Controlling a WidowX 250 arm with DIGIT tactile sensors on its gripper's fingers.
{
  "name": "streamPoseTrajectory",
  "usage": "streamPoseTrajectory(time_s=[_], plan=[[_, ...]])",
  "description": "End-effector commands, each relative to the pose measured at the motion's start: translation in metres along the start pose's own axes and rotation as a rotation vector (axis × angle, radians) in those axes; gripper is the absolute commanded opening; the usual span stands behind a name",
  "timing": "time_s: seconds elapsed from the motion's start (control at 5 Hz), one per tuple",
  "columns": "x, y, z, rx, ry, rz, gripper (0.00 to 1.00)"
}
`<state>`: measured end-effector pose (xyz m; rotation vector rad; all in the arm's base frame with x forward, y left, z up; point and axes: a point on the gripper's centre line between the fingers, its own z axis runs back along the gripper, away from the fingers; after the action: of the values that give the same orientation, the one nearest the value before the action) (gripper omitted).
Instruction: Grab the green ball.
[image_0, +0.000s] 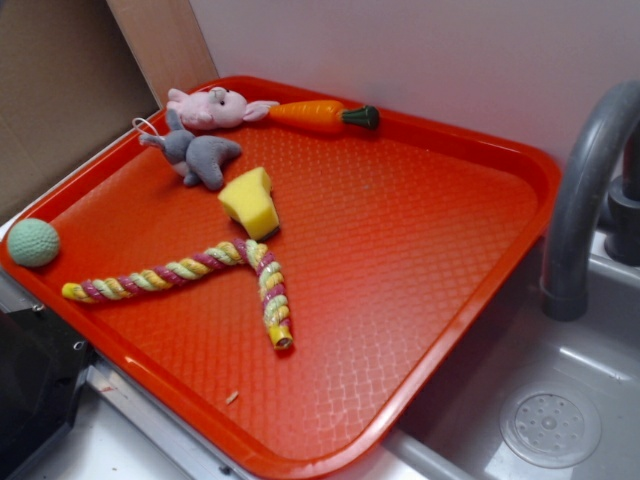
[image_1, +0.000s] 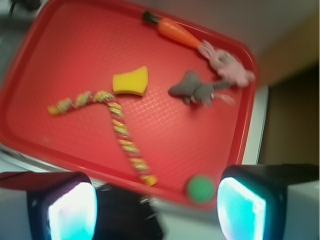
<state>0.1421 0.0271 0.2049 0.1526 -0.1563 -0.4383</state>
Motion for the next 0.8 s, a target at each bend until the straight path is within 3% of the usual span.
streamPoseTrajectory(time_s=[0.0,0.2,0.6], plan=[[-0.014,0.034,-0.063,0.119,0.18,-0.191,1.0],[-0.027,0.039,-0.08,0.145,0.264,-0.243,1.0],[-0.062,0.048,-0.13,0.097,0.522,-0.312,1.0]])
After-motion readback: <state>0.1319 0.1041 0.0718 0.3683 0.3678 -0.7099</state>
